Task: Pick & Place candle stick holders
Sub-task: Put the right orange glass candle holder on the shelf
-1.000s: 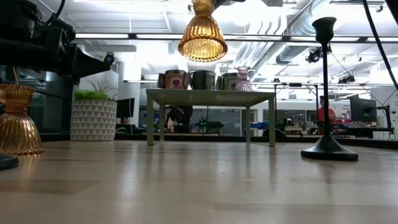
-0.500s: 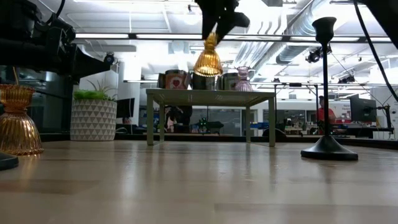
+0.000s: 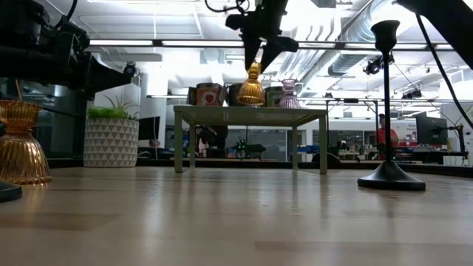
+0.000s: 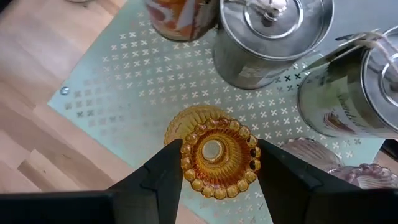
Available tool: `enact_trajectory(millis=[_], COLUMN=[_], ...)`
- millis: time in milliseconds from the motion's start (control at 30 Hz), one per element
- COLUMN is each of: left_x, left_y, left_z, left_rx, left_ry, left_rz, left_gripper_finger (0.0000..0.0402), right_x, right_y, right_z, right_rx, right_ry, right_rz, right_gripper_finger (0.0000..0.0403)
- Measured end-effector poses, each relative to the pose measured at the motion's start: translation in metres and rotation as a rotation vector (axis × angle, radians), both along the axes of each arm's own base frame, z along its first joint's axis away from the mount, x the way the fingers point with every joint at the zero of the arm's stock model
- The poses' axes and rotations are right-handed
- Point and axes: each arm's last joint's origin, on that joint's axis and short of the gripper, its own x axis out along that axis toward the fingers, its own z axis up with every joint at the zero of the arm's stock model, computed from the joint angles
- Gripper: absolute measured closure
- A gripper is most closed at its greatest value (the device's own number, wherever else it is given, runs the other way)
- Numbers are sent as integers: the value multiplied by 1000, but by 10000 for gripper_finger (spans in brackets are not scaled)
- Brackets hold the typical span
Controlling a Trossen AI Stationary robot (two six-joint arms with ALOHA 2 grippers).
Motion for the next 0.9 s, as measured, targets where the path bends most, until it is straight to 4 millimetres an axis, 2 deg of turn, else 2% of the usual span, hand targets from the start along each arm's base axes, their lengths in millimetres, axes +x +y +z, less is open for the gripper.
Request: enact_trajectory(millis=[300,900], left_x=[0,0], left_y=[0,0], left_z=[0,0], left_rx=[0,0], left_ry=[0,0], left_rz=[0,0], left_gripper_finger=[402,402], right_x=[6,8], right_y=[-16,-20], right_z=[-15,-18], right_rx=[-5,-59], right_ry=[24,55], right_rz=[-18,-9], right_gripper_finger=[233,233])
